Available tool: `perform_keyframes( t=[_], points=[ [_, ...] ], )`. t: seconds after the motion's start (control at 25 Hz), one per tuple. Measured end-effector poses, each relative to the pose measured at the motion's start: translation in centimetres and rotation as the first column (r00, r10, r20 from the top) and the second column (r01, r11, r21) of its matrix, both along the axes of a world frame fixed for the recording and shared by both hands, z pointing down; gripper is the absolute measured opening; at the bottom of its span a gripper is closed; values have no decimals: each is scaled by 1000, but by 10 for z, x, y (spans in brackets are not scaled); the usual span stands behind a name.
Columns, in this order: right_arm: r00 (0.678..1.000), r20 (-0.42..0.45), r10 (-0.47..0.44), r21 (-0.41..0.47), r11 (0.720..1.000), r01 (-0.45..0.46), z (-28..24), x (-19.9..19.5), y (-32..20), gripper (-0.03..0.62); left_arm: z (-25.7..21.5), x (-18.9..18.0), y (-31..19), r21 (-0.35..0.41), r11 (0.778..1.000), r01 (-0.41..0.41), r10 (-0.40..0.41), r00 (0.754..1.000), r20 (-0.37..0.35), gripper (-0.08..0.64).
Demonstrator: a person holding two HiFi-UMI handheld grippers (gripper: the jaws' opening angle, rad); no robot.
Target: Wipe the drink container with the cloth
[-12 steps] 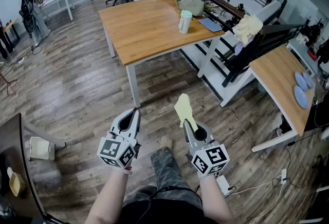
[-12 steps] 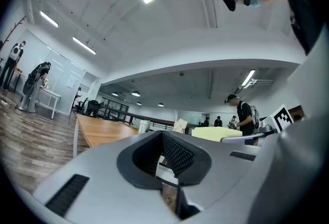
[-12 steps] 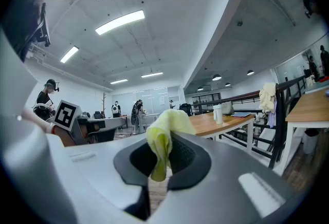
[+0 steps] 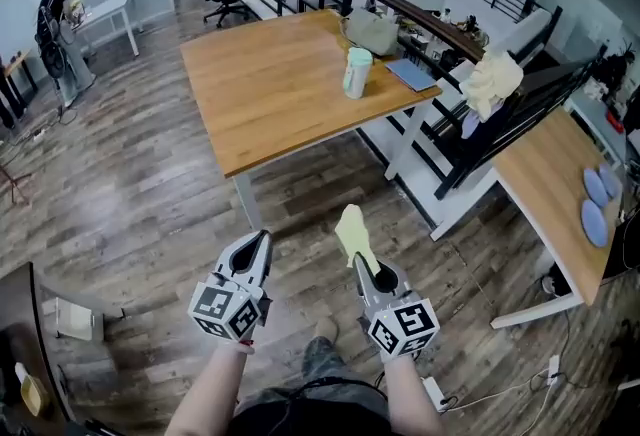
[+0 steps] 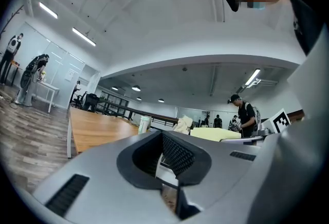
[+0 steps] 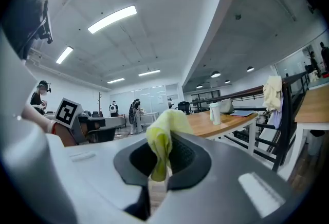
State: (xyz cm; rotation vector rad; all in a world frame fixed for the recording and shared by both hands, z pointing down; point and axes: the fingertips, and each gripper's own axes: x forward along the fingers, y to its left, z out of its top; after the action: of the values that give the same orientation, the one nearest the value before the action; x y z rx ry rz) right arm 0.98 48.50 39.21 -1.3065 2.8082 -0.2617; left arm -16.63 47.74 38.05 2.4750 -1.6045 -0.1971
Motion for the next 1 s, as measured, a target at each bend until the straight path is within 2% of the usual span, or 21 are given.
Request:
perform_keyframes(
  t=[0.4, 0.6, 0.8, 1.0],
  points=[
    [1000, 3, 3, 6, 1000, -3, -4, 31, -129, 23, -5, 45, -136, 15, 998, -64, 64, 998, 19, -3],
    [1000, 19, 8, 2, 1000, -8, -5, 45, -173, 23, -7, 61, -178, 30, 997, -68, 67, 998, 8, -3],
    [999, 37, 18, -29, 999, -17, 3, 48, -209, 23, -1, 58, -211, 15, 998, -61, 61, 998, -1, -3],
    [999, 29, 12, -46, 999, -11, 12, 41, -255, 23, 9, 51, -269, 5, 999, -51, 51, 998, -28, -3]
  ],
)
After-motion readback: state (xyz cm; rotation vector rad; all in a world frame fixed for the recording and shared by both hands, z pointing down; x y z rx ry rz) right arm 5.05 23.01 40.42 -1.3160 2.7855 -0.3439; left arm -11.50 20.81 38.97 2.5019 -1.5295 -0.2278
